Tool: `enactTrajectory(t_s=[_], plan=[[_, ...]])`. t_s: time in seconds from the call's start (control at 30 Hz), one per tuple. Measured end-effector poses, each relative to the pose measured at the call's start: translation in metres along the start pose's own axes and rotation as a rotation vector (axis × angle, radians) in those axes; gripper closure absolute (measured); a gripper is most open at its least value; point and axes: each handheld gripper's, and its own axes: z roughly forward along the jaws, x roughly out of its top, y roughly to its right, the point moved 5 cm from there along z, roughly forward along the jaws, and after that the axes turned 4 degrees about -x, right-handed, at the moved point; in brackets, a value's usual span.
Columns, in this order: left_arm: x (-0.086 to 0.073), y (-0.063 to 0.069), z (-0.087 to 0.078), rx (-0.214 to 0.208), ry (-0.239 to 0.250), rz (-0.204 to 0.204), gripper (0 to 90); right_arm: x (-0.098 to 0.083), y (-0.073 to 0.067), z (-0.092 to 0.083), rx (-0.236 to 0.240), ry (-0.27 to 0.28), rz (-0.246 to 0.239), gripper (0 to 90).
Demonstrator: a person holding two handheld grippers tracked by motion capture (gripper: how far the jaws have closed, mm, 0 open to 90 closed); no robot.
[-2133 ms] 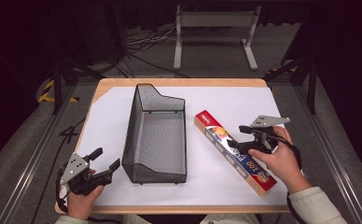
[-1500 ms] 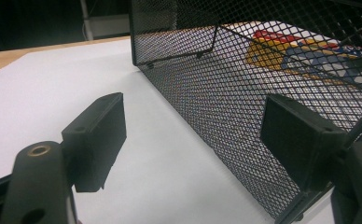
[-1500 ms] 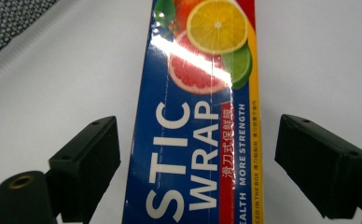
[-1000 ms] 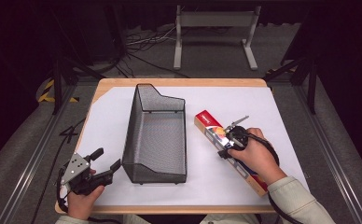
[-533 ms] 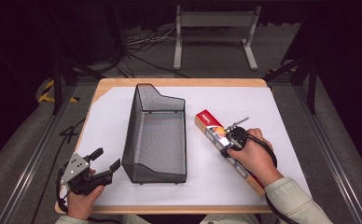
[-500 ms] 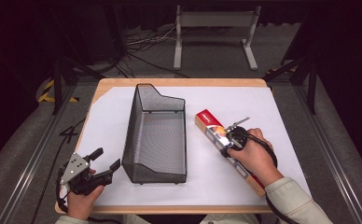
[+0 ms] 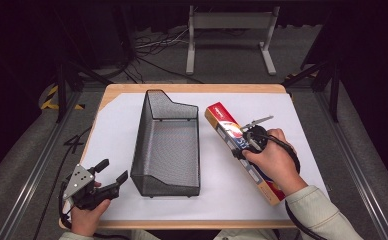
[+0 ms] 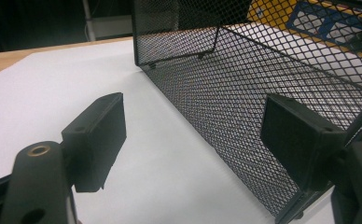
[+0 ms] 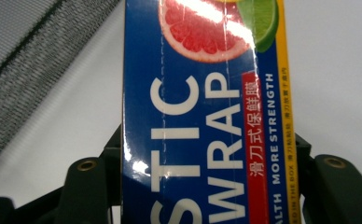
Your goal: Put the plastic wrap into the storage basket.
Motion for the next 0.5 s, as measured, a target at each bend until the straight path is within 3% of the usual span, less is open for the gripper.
enactTrajectory(t_s=[0.13,0.5], plan=[[0.0,0.001,0.0,-0.002,-0.001,0.004,23.2,0.012,-0.016,-0.006,0.038,0.002,0.022,40.2],[0.002,0.0,0.002,-0.006,0.008,-0.001,23.3,0.041,-0.051,-0.02,0.052,0.021,0.008,40.1]])
